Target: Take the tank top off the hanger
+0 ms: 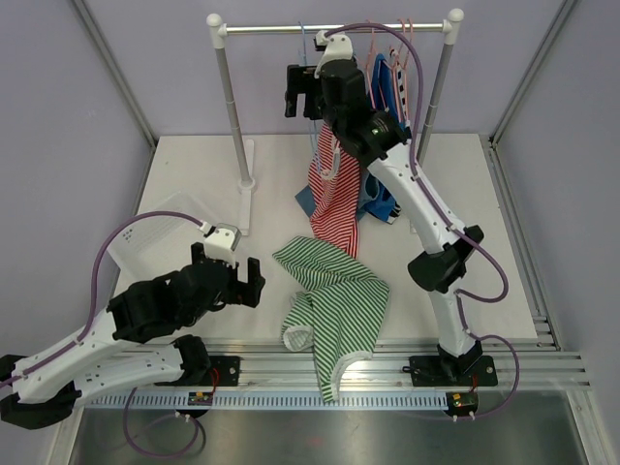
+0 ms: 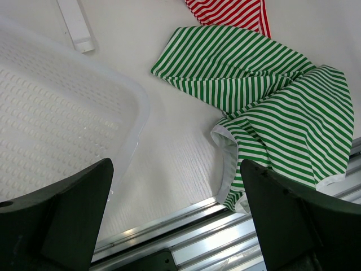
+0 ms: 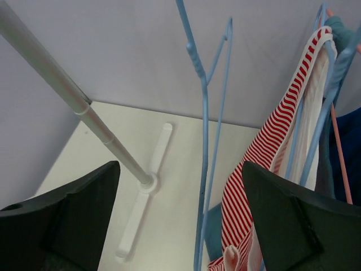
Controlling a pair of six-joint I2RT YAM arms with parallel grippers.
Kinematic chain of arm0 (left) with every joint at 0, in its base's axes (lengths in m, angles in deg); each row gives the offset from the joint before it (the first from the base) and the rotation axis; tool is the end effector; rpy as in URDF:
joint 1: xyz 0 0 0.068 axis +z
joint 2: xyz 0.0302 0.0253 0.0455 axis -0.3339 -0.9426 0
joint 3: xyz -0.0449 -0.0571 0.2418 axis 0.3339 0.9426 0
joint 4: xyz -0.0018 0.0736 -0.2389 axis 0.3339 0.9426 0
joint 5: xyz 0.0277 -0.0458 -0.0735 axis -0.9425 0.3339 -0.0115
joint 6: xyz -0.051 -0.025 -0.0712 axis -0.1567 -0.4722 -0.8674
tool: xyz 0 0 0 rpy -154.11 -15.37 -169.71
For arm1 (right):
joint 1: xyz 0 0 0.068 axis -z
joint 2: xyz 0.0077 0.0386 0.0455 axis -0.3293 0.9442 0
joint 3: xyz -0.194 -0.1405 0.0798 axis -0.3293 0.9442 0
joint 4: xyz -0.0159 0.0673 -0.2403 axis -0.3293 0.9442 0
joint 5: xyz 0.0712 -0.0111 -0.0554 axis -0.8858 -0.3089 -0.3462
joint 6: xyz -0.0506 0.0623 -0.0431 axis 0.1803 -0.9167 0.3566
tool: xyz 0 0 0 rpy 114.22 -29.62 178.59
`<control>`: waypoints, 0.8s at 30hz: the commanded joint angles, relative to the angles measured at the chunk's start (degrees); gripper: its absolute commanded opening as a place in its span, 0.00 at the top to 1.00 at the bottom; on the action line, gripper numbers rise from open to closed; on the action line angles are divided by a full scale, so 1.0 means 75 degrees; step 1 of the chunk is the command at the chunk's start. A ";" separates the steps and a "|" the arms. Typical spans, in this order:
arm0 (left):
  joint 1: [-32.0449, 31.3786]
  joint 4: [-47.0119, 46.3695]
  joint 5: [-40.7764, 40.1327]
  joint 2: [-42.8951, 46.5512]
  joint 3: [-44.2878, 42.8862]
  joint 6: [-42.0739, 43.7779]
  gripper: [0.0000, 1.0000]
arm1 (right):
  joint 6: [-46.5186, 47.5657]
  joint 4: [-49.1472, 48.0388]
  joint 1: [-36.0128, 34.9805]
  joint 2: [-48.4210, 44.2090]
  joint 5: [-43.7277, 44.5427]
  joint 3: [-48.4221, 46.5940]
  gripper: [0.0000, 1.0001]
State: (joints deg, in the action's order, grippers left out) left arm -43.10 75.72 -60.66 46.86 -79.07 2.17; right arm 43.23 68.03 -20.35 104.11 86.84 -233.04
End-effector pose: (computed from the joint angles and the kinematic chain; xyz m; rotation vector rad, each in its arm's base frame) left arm 0.1053 -0.1124 0.2899 0.3069 2.1413 -0.3423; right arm 0.3909 0.2884 0.4499 -0.1905 1.7191 0.3580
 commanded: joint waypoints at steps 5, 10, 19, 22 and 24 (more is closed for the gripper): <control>-0.0031 -0.0668 -0.0190 -0.0498 -0.0547 -0.0015 0.01 | 0.0223 -0.0252 -0.0301 -0.2231 -0.0108 0.1001 0.00; -0.0031 -0.1313 0.0020 -0.1623 -0.1040 0.0125 0.01 | 0.0374 -0.0264 -0.0349 -0.4001 -0.0774 0.3199 0.00; -0.0160 -0.3046 0.1332 -0.3707 -0.0960 0.0454 0.01 | 0.0293 0.0018 -0.0349 -0.8067 -0.1819 0.7558 0.00; -0.0195 -0.3901 0.2023 -0.4260 -0.0656 0.0582 0.01 | 0.0258 -0.0053 -0.0349 -0.9252 -0.1784 0.8802 0.00; -0.0195 -0.4253 0.2467 -0.4904 -0.0654 0.0571 0.01 | 0.0188 -0.0006 -0.0360 -0.9850 -0.1726 0.9205 0.00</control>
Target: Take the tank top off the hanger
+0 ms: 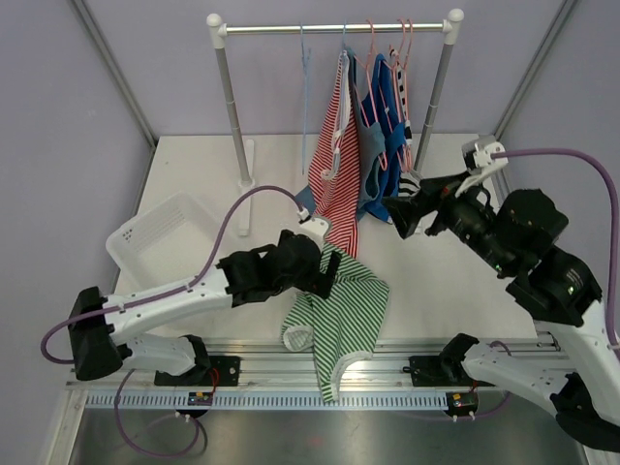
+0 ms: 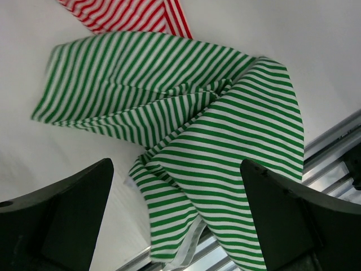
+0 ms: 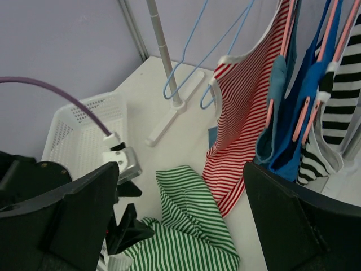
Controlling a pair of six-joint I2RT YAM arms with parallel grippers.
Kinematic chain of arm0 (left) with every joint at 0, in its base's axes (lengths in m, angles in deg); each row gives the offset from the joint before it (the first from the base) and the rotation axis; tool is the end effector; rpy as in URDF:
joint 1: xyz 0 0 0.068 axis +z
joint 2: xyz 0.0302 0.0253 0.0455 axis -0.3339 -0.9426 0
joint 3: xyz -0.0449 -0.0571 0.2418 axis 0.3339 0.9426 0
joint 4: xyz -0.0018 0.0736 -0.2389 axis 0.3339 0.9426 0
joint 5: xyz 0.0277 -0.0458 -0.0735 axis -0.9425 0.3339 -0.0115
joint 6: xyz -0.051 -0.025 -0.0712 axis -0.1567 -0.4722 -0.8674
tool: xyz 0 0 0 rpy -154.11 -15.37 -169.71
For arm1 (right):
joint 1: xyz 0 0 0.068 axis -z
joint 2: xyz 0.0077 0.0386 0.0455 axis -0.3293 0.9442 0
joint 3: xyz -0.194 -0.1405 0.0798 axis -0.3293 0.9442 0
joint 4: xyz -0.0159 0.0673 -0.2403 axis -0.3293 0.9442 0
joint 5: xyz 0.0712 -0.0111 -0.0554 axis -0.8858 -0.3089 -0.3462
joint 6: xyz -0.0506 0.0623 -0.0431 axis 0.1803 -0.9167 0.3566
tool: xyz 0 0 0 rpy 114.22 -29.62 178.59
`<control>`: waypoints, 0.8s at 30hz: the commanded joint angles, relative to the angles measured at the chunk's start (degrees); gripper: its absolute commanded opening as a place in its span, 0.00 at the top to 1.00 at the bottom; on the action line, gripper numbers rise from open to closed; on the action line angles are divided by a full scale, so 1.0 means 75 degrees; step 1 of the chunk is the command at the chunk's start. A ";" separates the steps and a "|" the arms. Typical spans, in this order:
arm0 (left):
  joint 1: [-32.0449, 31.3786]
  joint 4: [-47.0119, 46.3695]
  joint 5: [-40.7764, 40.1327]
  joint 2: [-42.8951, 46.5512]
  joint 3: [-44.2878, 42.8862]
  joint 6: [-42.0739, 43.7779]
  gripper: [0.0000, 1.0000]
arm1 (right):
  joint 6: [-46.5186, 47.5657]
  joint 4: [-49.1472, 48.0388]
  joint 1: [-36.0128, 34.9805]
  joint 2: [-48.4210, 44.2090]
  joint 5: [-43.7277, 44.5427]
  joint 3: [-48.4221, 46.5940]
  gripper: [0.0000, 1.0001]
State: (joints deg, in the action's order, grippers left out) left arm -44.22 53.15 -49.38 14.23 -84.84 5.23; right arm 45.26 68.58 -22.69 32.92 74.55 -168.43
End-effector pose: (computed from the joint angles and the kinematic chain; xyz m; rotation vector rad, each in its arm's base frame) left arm 0.1518 -0.2459 0.2502 0.5394 2.2509 -0.4387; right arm 0.1471 0.1189 0.4740 -0.3842 1.6054 0.5776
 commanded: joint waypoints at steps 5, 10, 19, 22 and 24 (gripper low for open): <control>-0.0070 -0.1619 0.1341 -0.1737 -0.0037 0.0105 0.01 | -0.0295 0.0553 -0.0037 -0.0583 -0.0391 0.1014 0.00; -0.0105 -0.1608 0.1364 -0.2885 -0.0131 0.0058 0.01 | -0.0330 0.0472 -0.0037 -0.0583 -0.0837 0.1388 0.00; -0.0327 -0.1491 0.1470 -0.3521 0.0278 -0.0071 0.44 | -0.0400 0.0038 -0.0037 -0.0396 -0.1446 0.1788 0.01; -0.0363 -0.1386 0.1283 -0.3193 0.0420 -0.0176 0.77 | -0.0365 -0.0067 -0.0037 -0.0325 -0.1482 0.1729 0.00; -0.0398 -0.1140 0.0957 -0.2772 0.0467 -0.0200 1.00 | -0.0365 -0.0102 -0.0037 -0.0325 -0.1494 0.1670 0.00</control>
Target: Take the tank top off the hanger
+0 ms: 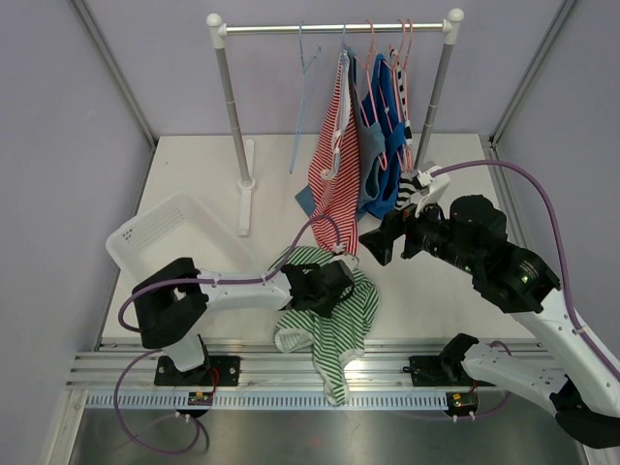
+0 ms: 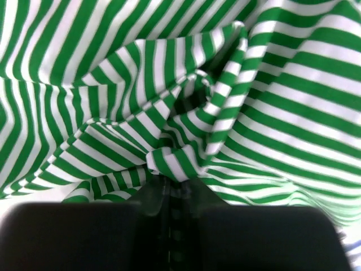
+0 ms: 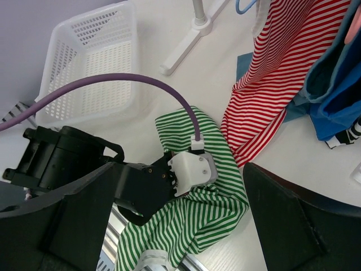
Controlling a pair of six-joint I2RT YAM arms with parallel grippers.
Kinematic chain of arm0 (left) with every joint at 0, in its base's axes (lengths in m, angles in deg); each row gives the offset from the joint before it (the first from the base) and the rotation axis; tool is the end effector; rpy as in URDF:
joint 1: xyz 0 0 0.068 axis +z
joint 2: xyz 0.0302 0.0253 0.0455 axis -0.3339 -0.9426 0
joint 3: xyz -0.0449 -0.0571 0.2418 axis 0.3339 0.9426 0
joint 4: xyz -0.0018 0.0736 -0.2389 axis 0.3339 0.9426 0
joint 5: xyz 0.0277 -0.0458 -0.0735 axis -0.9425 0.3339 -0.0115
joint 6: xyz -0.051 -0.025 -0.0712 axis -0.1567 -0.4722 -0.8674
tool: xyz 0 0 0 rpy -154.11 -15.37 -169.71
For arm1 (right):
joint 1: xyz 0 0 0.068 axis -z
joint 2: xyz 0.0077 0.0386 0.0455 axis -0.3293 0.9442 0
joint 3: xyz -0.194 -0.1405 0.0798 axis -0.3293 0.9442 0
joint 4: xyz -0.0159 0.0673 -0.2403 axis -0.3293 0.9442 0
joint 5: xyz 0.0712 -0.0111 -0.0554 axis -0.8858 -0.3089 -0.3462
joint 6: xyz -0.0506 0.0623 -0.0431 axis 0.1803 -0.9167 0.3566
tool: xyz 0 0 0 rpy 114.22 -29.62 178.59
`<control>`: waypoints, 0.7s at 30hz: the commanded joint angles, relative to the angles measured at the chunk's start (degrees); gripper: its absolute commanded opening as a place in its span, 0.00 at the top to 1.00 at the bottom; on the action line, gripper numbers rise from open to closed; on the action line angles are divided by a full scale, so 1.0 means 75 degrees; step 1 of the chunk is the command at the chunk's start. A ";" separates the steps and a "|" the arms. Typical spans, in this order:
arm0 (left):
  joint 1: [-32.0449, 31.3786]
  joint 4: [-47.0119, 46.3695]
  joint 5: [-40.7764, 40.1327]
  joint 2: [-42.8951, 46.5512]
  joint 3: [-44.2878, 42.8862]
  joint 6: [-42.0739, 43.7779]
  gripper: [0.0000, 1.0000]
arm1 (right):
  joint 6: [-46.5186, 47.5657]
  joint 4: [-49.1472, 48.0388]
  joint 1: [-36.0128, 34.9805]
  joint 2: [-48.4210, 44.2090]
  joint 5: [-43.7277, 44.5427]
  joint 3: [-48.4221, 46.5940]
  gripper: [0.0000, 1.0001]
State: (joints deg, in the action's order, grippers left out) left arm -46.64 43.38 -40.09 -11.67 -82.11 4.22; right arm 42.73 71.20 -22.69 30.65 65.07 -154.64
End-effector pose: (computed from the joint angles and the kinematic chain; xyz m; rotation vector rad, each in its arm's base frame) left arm 0.1484 -0.2998 0.1137 0.7869 2.5497 -0.3260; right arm 0.1517 0.1412 0.3940 -0.5439 1.8440 0.6728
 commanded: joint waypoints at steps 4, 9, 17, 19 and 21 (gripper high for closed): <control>-0.0086 0.0760 -0.1067 0.1689 -0.0002 -0.0124 1.00 | 0.0020 -0.0476 -0.0037 -0.0022 -0.0159 -0.0286 0.00; -0.0086 0.1955 -0.2577 0.3491 -0.0435 -0.0230 1.00 | 0.0055 -0.0394 -0.0049 -0.0057 0.0028 -0.0333 0.01; 0.0030 0.4682 -0.5005 0.4679 -0.1771 -0.0488 1.00 | 0.0090 -0.0241 -0.0037 -0.0303 0.0263 -0.0614 0.01; 0.0113 0.5083 -0.5486 0.4808 -0.2064 -0.0569 1.00 | 0.0102 -0.0229 -0.0037 -0.0373 0.0275 -0.0719 0.00; 0.0323 0.5506 -0.5813 0.4972 -0.2544 -0.0593 1.00 | 0.0102 -0.0229 -0.0025 -0.0479 0.0298 -0.0755 0.01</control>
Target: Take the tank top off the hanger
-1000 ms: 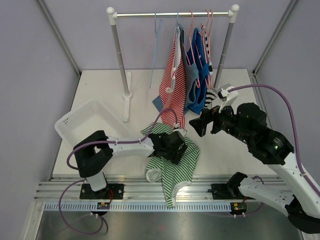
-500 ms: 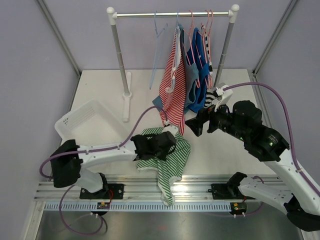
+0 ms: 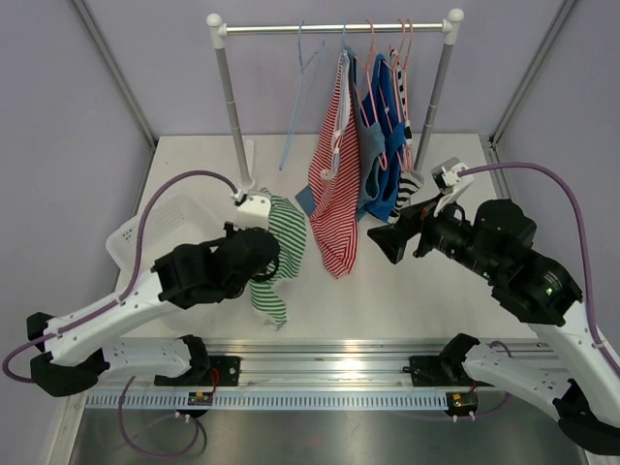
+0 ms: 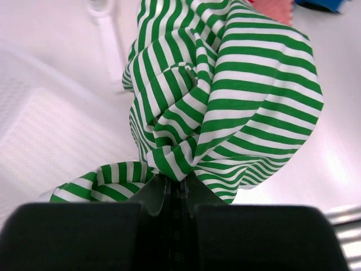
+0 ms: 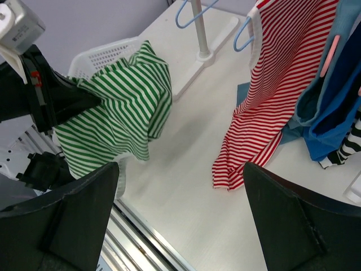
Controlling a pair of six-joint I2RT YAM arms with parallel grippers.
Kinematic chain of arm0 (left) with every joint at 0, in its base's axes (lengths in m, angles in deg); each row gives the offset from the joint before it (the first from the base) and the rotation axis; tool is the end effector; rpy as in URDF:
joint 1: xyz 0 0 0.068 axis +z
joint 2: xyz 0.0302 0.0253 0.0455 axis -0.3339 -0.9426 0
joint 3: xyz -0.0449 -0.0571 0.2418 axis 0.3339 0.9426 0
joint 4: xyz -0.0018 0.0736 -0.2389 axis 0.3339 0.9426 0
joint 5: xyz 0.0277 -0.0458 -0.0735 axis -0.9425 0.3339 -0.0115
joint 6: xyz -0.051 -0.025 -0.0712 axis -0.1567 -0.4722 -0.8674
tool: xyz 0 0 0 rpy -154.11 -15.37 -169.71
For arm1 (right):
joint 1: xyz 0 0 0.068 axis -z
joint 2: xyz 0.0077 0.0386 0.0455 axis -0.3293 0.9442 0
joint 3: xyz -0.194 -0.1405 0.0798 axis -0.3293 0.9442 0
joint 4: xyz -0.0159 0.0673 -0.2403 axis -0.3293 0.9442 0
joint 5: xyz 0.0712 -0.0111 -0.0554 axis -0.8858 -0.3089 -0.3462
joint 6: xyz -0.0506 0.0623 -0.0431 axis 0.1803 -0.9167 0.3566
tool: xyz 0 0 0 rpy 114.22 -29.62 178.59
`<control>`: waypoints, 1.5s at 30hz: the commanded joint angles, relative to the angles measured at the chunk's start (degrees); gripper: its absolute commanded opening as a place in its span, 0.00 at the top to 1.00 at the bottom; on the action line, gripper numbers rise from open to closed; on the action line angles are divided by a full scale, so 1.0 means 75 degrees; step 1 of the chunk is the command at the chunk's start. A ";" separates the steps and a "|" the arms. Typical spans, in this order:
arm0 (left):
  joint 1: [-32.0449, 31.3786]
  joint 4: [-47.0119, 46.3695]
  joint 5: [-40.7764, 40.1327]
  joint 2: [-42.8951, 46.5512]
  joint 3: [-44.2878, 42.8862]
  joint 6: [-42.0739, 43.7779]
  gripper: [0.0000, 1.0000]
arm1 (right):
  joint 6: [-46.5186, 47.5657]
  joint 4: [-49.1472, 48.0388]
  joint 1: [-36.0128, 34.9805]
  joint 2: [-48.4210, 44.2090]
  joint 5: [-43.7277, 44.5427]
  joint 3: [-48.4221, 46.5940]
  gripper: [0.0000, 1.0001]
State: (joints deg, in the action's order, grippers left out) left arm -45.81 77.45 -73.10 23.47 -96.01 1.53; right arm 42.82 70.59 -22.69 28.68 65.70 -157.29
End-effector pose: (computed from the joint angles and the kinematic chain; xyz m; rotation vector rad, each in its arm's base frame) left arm 0.1400 -0.1709 0.3227 0.2918 2.1161 -0.0663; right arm 0.1414 0.1307 0.4175 -0.5138 1.7549 0.6895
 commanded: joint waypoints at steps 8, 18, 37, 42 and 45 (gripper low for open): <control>0.4200 -0.0230 0.0235 0.0686 -0.1207 0.1557 1.00 | 0.0044 -0.0288 -0.0037 -0.0334 0.0155 -0.0379 0.01; 0.7559 -0.0536 0.2382 -0.0919 -0.1103 0.1712 1.00 | -0.0120 -0.0885 -0.0037 -0.0592 -0.0430 -0.0332 0.01; 0.9940 -0.0641 0.3306 -0.3500 -0.0411 0.1078 0.30 | -0.0168 -0.1519 -0.0037 0.1082 0.2076 -0.0553 0.00; 0.9893 -0.1016 0.4420 -0.2213 -0.0306 0.1311 0.01 | -0.0109 -0.0863 -0.0037 0.2230 0.3038 -0.1758 0.00; 0.9566 -0.1087 0.4118 -0.0959 -0.0376 0.1359 0.01 | 0.0008 -0.0653 -0.0025 0.2770 0.3073 -0.2554 0.01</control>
State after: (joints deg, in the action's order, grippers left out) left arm 27.62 72.42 -44.57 6.16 -97.10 10.43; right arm 41.68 65.00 -22.73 47.17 84.59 -169.86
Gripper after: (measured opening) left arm 0.987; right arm 0.993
